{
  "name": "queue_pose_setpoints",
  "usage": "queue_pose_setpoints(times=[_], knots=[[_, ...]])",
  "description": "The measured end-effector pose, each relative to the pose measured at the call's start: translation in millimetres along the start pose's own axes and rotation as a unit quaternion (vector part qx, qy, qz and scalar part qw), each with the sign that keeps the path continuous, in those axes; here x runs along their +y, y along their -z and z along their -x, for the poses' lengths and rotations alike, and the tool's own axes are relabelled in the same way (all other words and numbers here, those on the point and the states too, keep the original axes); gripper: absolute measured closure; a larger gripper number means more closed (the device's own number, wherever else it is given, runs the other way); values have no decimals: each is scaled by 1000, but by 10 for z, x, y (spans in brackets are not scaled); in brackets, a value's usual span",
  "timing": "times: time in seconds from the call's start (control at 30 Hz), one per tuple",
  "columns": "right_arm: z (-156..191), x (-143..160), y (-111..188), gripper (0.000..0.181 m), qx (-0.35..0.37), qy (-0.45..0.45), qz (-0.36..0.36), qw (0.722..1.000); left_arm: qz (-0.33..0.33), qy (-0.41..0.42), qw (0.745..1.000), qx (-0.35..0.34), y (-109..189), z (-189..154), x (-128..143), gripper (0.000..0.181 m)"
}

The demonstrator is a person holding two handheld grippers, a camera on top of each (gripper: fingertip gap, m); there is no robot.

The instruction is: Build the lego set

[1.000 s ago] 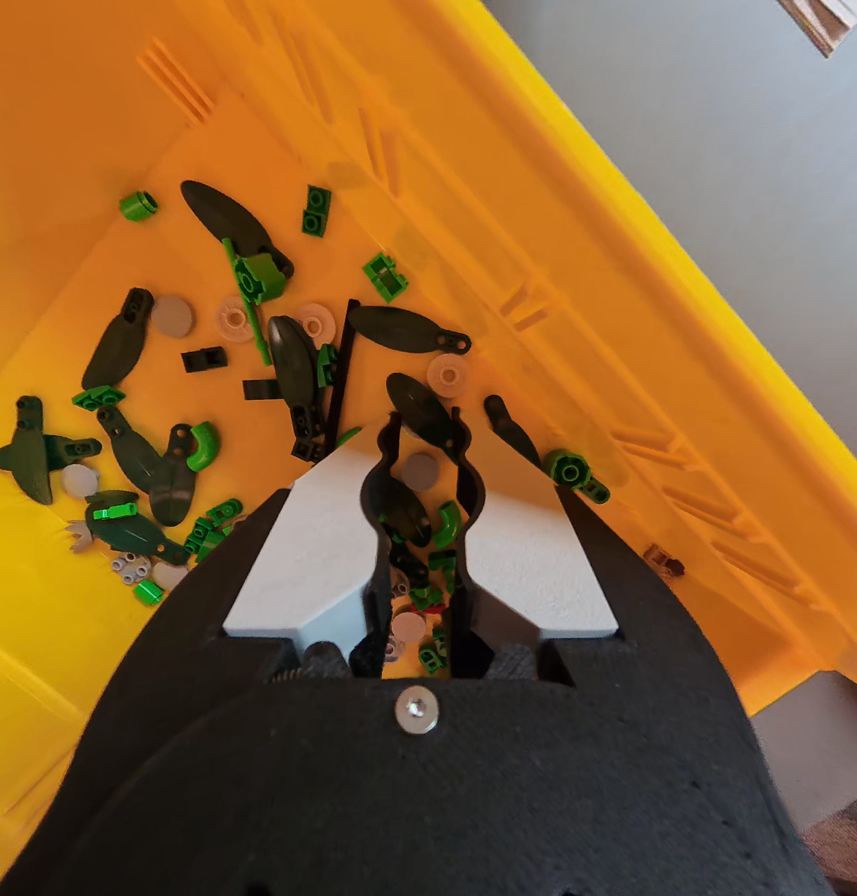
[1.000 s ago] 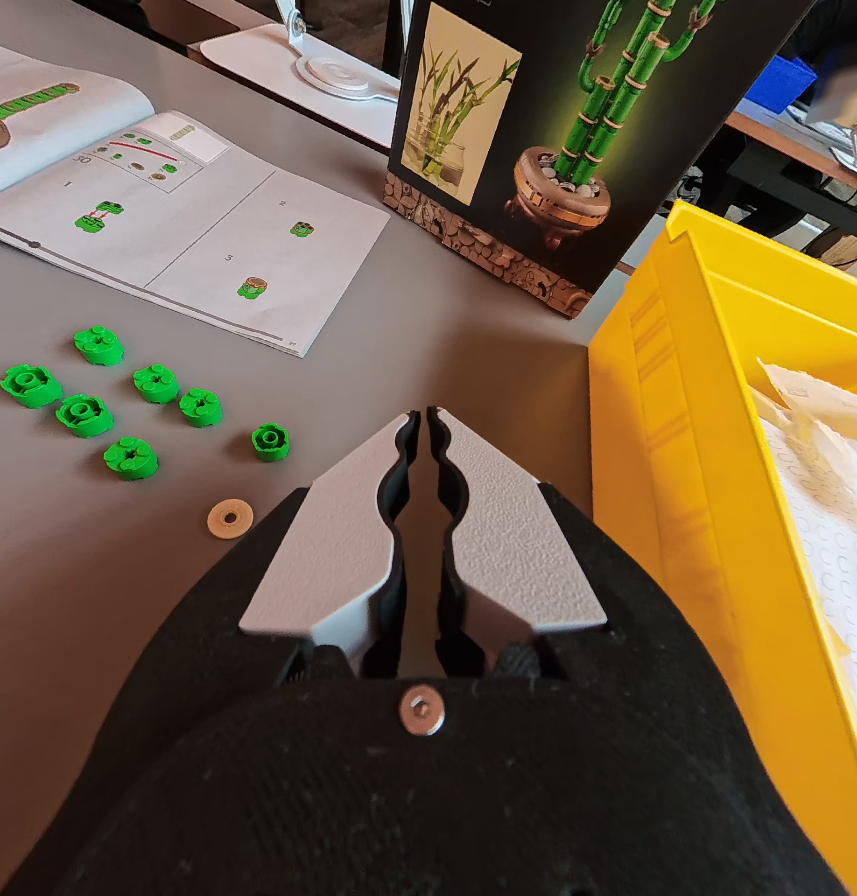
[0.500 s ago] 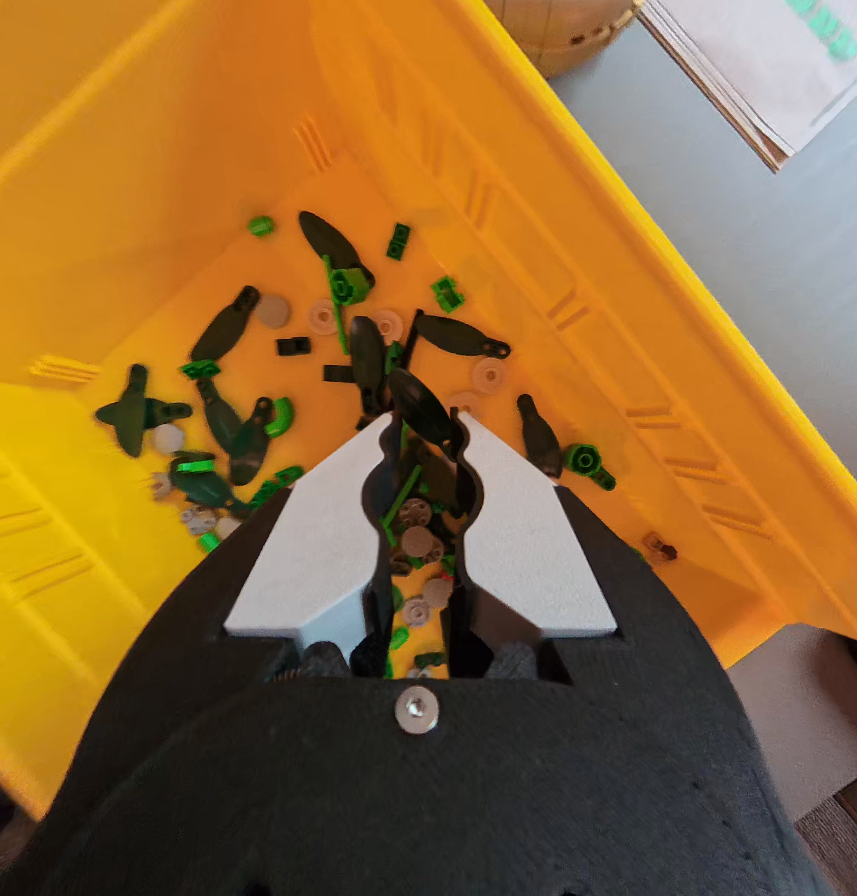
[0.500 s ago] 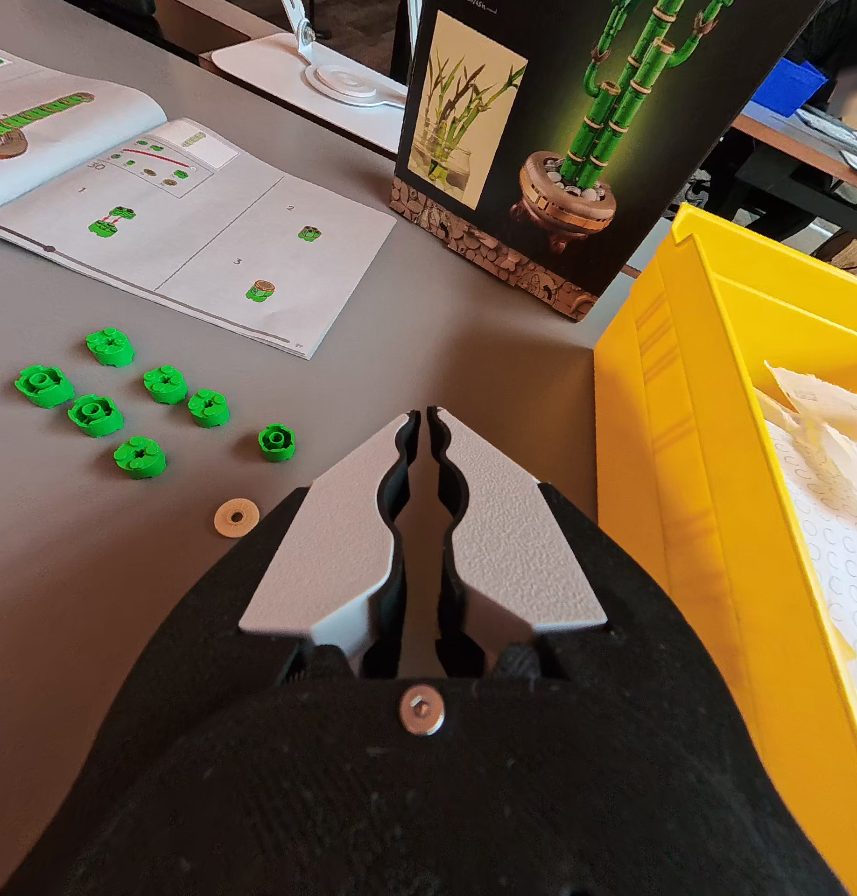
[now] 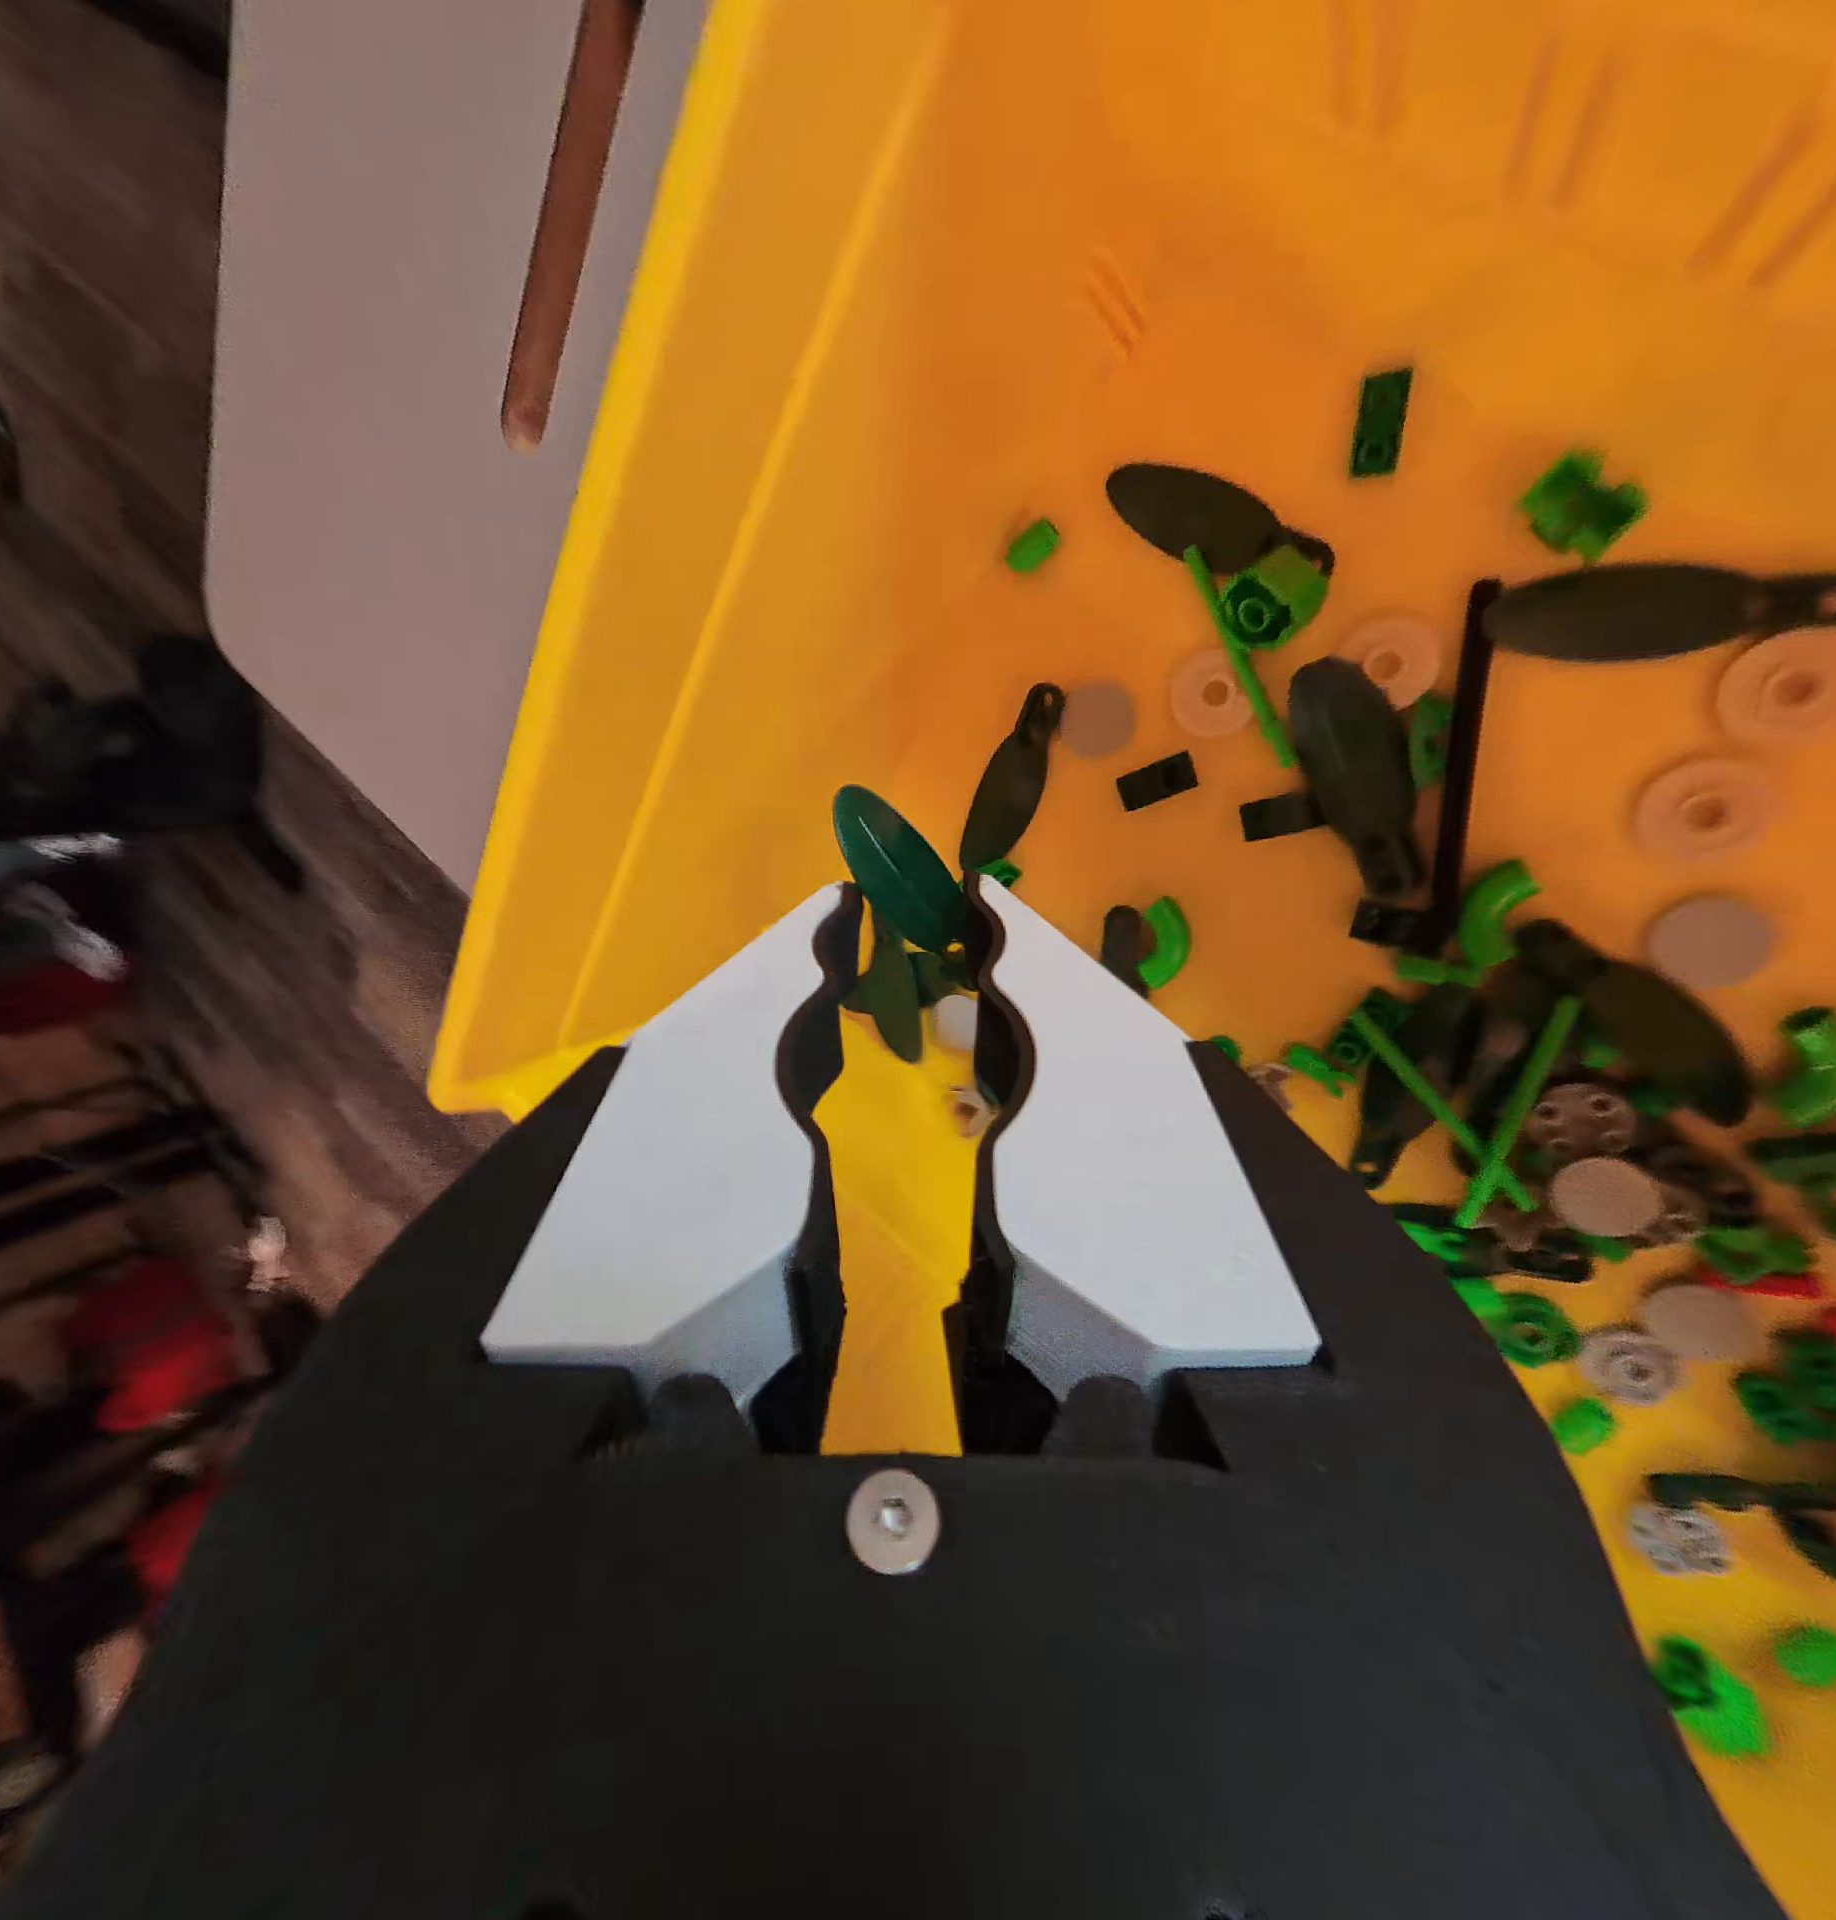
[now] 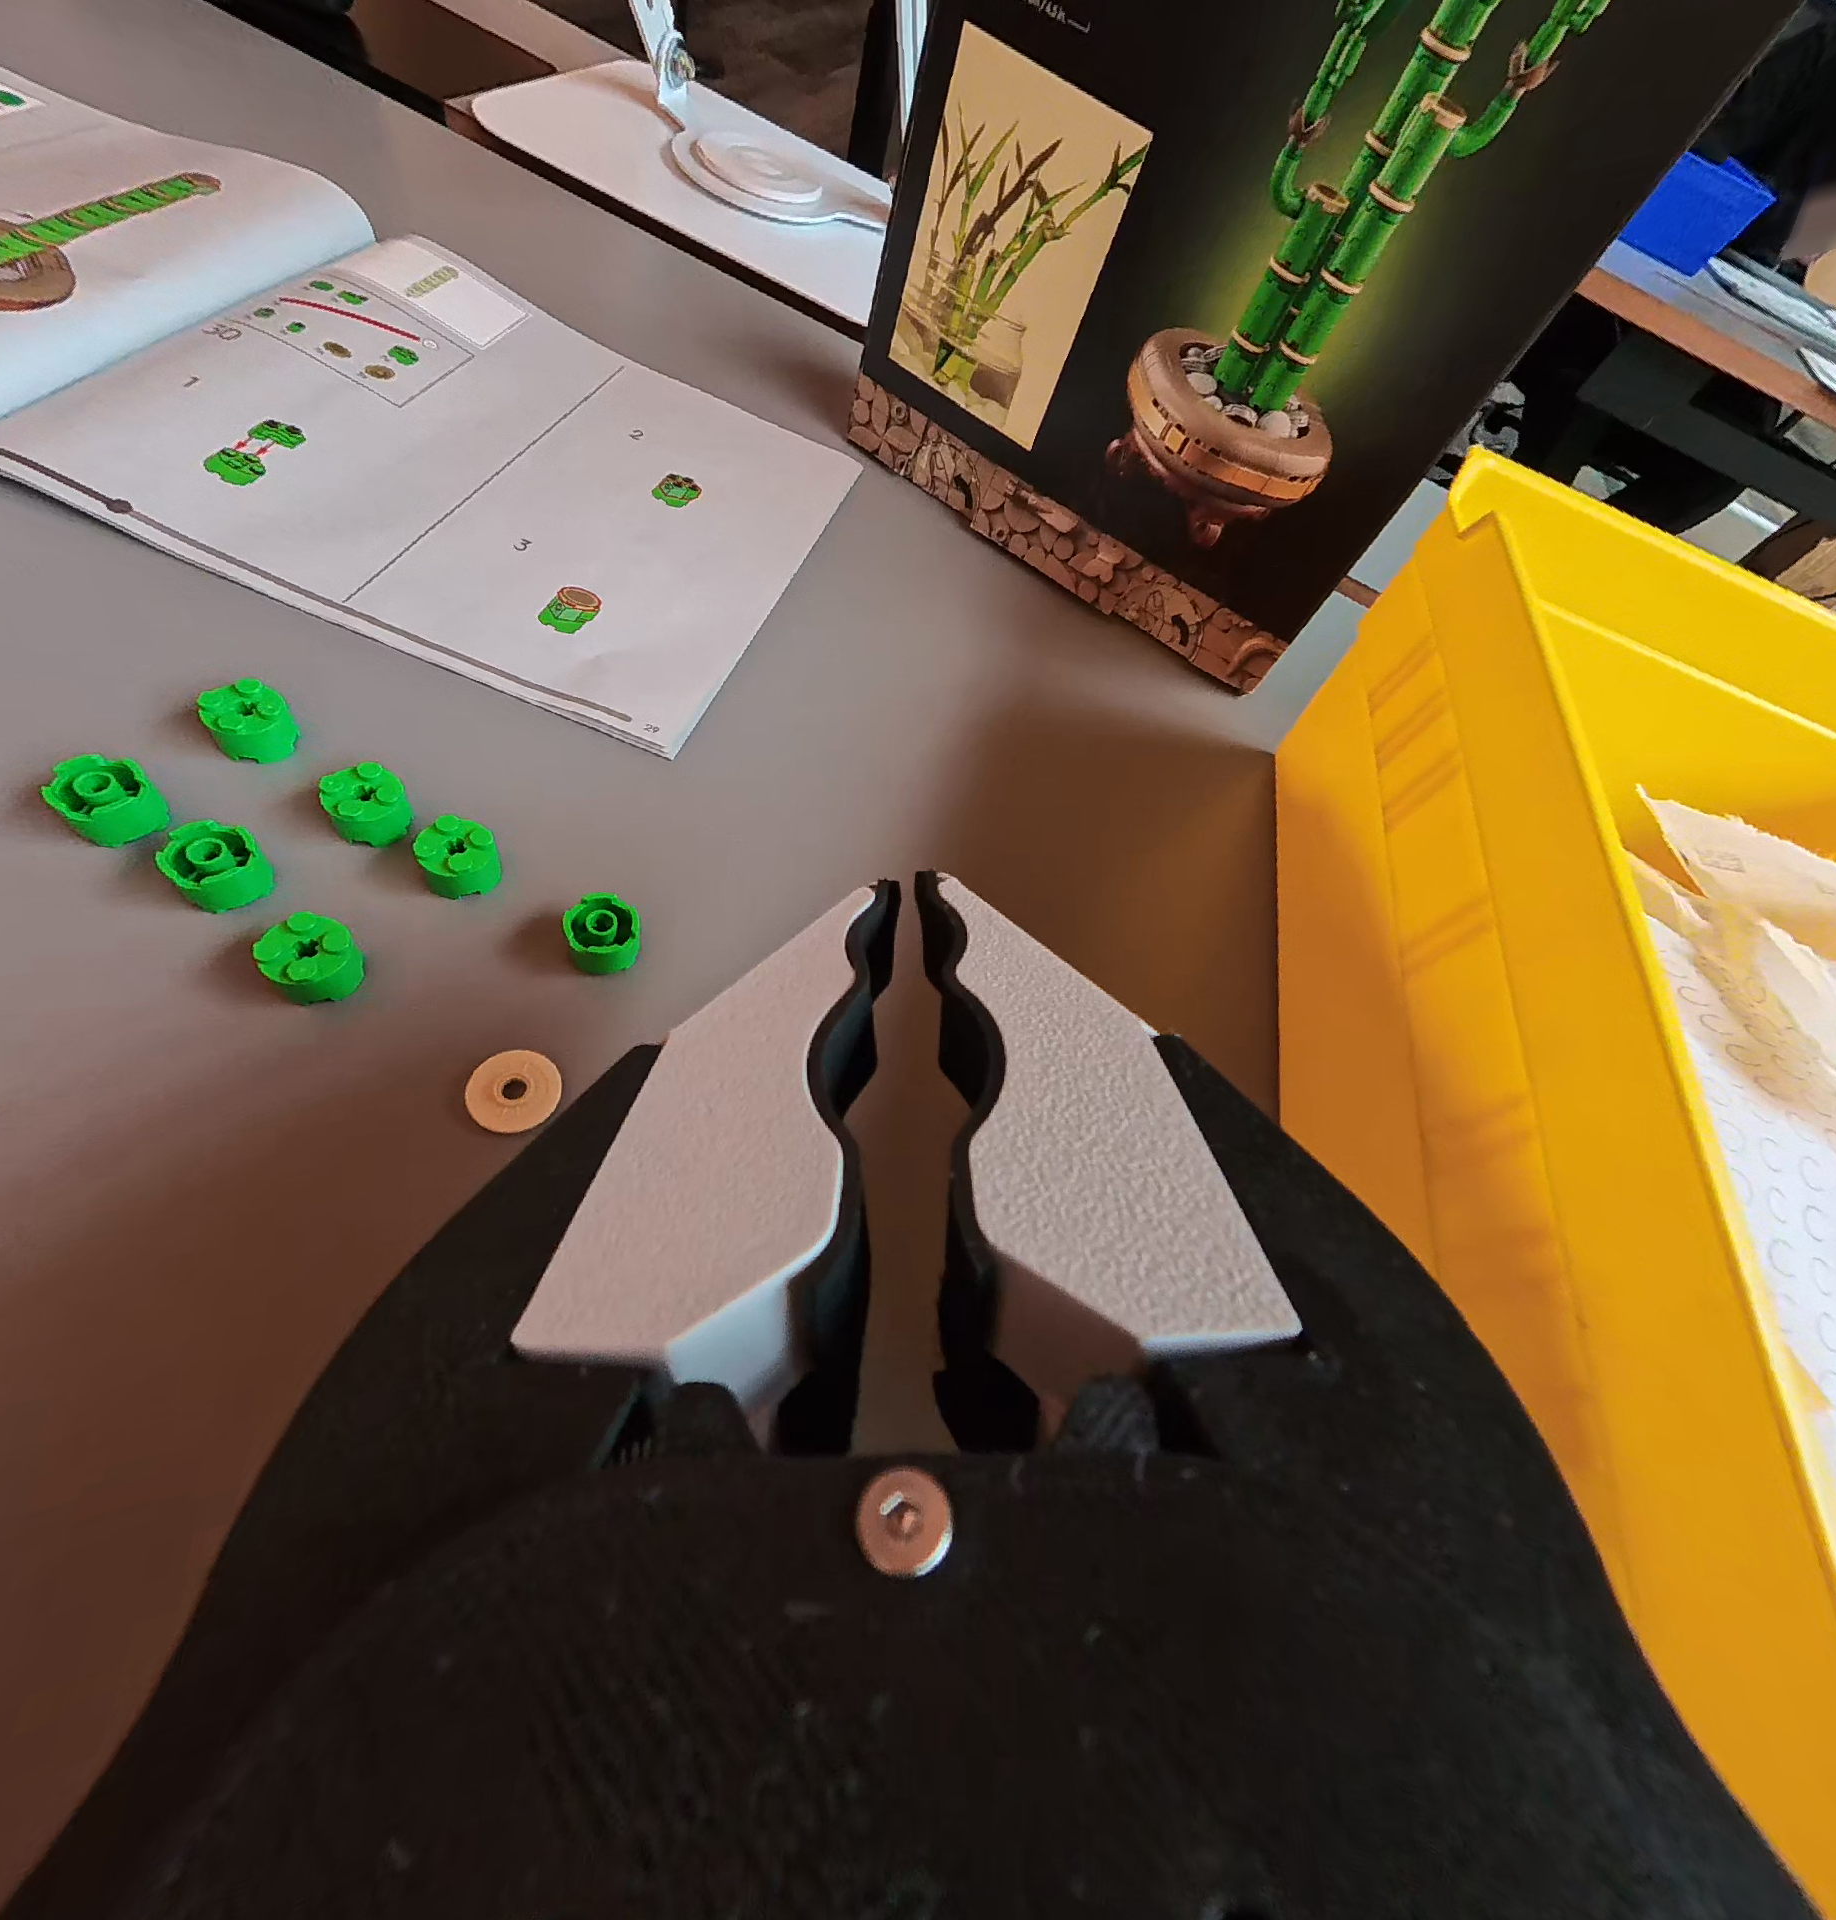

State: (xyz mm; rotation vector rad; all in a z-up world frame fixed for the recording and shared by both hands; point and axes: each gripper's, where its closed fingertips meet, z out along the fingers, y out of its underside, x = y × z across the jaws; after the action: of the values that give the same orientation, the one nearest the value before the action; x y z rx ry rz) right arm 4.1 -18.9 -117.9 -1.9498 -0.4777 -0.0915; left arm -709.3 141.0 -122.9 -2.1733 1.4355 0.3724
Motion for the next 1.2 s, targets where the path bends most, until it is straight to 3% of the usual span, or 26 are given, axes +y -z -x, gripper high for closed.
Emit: queue_pose_setpoints(times=[0.3, 0.57, 0.87, 1.0, 1.1, 1.2], knots=[[50, -6, 4, 177, -8, 17, 1, 1000, 77, -167, 983, -15, -329, -9, 131, 163], [75, 4, -3, 176, -14, 23, 3, 1000, 72, -219, 973, -22, -471, -18, 95, 163], [118, 30, -37, 176, -22, 32, 12, 999, 56, -190, 980, -35, -409, 36, 27, 150], [135, 41, -54, 176, -28, 35, 14, 999, -57, -79, 993, -68, 11, 124, -188, 150], [159, 59, -88, 176, -37, 36, 20, 998, -139, 9, 990, 23, 430, -260, -314, 159], [204, 59, -117, 176, -45, 41, 25, 998, -125, 47, 975, 177, 623, -887, -263, 152]])
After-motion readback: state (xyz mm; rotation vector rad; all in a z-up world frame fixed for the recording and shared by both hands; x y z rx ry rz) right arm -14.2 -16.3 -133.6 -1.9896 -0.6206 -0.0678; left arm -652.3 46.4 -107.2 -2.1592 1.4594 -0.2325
